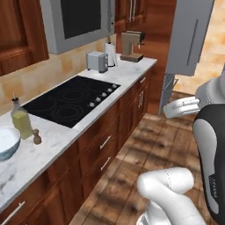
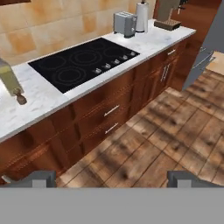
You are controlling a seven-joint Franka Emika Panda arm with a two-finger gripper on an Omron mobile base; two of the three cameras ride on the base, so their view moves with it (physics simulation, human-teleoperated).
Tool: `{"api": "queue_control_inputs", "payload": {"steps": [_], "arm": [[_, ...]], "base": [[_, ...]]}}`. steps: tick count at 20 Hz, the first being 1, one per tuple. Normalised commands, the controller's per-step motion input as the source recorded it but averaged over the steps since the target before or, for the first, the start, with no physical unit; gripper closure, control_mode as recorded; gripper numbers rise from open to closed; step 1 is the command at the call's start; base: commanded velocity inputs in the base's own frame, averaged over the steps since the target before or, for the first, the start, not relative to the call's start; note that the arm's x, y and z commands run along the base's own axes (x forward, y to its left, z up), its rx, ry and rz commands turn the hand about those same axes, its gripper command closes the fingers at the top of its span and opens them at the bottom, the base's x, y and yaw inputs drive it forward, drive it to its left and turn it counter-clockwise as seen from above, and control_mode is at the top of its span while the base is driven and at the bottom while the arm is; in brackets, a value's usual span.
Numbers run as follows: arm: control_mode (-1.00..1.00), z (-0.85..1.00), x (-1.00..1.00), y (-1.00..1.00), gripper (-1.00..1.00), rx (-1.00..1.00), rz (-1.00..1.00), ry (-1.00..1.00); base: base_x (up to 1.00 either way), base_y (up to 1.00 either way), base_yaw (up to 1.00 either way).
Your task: Retrieve the bottle and the shaker from the cabinet and place them next to the mixing bowl on the counter. Then add garlic from the fridge to the mixing bowl.
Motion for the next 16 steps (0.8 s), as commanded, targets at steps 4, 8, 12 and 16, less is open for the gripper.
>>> {"api": "queue_control_inputs", "payload": {"steps": [4,8,12,16], "arm": [[1.0,0.0,0.0,0.0,-1.0,0.0,0.0,0.0],[1.0,0.0,0.0,0.0,-1.0,0.0,0.0,0.0],[1.0,0.0,0.0,0.0,-1.0,0.0,0.0,0.0],[1.0,0.0,0.0,0.0,-1.0,0.0,0.0,0.0]], "base": [[0.24,-0.75,-0.46],[0.99,-1.0,-0.06],[1.0,-1.0,0.0],[1.0,-1.0,0.0]]}}
